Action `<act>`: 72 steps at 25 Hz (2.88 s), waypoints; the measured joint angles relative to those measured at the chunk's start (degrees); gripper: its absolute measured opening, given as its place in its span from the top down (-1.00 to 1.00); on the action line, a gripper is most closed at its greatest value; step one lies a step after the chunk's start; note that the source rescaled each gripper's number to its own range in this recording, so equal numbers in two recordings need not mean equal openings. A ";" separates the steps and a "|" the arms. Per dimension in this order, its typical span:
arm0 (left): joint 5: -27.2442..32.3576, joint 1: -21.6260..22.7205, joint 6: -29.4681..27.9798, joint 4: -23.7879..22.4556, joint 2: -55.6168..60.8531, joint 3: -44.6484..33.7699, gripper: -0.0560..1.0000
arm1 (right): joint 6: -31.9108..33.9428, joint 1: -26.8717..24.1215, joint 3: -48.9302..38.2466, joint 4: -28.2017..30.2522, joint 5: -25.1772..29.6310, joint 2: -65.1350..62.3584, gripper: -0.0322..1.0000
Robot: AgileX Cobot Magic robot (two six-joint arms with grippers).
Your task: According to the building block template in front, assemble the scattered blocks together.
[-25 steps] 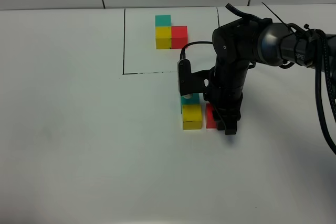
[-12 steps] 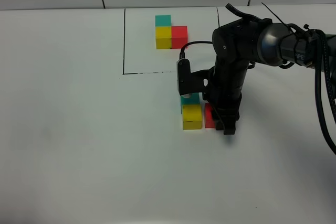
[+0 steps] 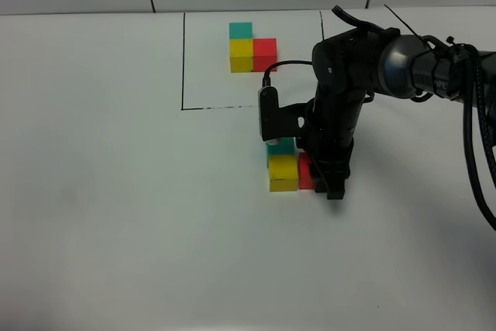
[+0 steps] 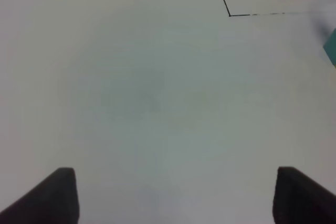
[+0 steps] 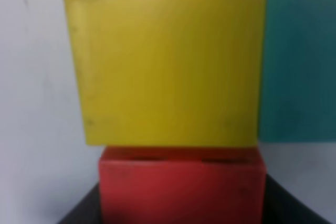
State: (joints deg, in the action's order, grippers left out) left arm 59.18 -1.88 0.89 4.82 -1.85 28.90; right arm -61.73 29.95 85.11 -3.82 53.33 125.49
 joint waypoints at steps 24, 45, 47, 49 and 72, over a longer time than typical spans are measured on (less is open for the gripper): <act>0.00 0.00 0.00 0.00 0.00 0.00 -0.93 | -0.21 0.55 0.04 0.01 -0.36 0.23 0.85; 0.00 0.00 0.00 0.00 0.00 0.00 -0.93 | 9.11 -4.23 -0.45 2.65 2.19 -9.12 -1.00; 0.00 0.00 0.00 0.00 0.00 0.00 -0.93 | 15.02 -8.32 -0.45 2.28 -0.11 -11.69 -1.00; 0.00 0.00 0.00 0.00 0.00 0.00 -0.93 | 23.48 -14.42 -0.45 0.27 -3.32 -13.78 -1.00; 0.00 0.00 0.00 0.00 0.00 0.00 -0.93 | 41.52 -40.46 -17.67 -9.15 -19.37 -46.91 -1.00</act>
State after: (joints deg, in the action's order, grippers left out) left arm 59.18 -1.88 0.89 4.82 -1.85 28.90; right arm -20.21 -10.51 67.44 -12.96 33.96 78.58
